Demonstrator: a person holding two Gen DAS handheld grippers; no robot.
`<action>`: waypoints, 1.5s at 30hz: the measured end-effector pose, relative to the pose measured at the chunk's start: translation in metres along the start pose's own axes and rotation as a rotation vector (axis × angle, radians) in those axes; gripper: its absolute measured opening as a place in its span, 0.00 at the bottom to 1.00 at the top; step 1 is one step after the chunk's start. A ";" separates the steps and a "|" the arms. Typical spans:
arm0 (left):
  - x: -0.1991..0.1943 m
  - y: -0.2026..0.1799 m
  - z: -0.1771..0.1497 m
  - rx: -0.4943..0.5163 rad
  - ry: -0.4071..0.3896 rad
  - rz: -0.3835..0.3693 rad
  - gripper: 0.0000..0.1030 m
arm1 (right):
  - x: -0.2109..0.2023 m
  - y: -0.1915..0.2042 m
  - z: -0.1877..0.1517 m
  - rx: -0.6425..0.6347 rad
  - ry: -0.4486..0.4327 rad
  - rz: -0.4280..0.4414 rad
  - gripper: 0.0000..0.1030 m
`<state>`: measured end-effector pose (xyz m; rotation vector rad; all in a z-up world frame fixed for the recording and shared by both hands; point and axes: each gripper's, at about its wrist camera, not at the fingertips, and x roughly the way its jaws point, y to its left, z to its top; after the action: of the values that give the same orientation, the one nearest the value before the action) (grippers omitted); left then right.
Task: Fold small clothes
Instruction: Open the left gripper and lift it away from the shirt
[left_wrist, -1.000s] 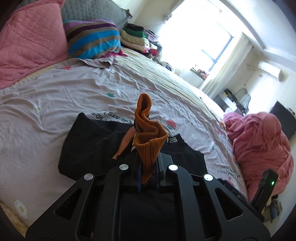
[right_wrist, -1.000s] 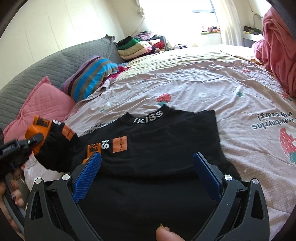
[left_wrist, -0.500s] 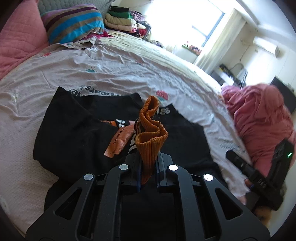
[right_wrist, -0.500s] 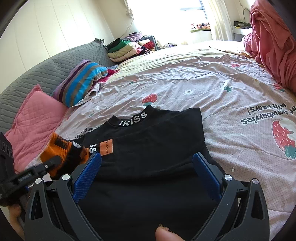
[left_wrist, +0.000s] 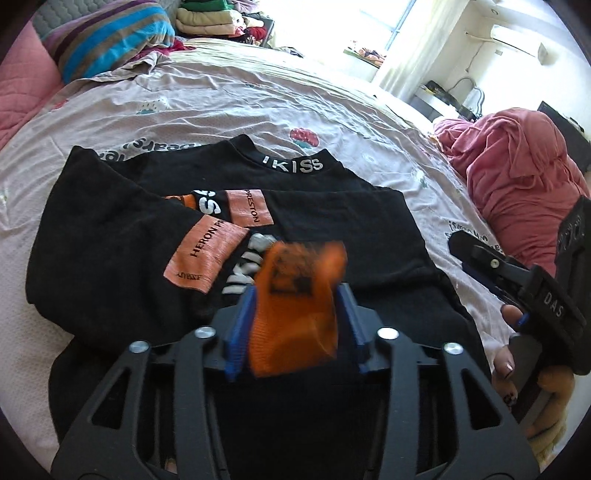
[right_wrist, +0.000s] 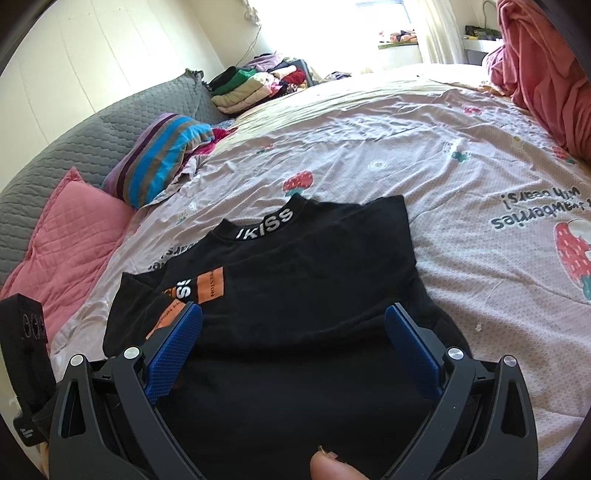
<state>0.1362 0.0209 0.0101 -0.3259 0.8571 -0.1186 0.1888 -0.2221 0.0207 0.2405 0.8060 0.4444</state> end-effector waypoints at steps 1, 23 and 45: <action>-0.002 0.000 0.000 0.001 -0.003 -0.001 0.43 | 0.002 0.002 -0.001 -0.003 0.009 0.002 0.96; -0.081 0.099 0.012 -0.200 -0.170 0.275 0.91 | 0.073 0.102 -0.049 -0.211 0.248 0.105 0.15; -0.098 0.124 0.003 -0.278 -0.197 0.268 0.91 | 0.013 0.118 0.070 -0.330 -0.090 0.157 0.07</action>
<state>0.0718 0.1616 0.0418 -0.4706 0.7138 0.2800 0.2142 -0.1151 0.1030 0.0158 0.6164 0.7015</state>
